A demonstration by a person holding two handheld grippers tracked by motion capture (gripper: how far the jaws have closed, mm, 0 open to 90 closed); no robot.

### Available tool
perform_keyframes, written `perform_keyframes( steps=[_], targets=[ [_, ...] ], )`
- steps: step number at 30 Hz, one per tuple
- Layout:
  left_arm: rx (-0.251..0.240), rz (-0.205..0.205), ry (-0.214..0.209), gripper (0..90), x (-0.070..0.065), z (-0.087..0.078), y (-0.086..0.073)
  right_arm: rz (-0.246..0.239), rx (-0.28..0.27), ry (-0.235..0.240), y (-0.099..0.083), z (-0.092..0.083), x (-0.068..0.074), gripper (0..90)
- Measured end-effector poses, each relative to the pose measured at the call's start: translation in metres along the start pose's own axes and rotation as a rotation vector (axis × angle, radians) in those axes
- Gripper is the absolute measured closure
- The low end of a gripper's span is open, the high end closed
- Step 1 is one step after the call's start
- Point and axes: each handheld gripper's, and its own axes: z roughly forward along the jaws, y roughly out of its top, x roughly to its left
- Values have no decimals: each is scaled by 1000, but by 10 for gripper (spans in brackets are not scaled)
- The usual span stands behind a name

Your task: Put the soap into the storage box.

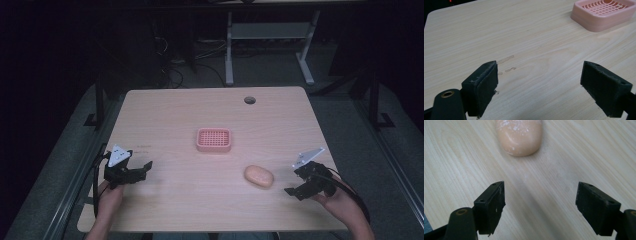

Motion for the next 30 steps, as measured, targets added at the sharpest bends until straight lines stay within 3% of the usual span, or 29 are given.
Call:
perform_keyframes(
  steps=[10, 30],
  targets=[
    [-1, 2, -2, 142, 0, 0, 0, -74, 31, 8, 19, 8, 5, 235],
    [-3, -3, -1, 142, 0, -1, 0, -152, 49, 21, 49, 14, 11, 235]
  ],
)
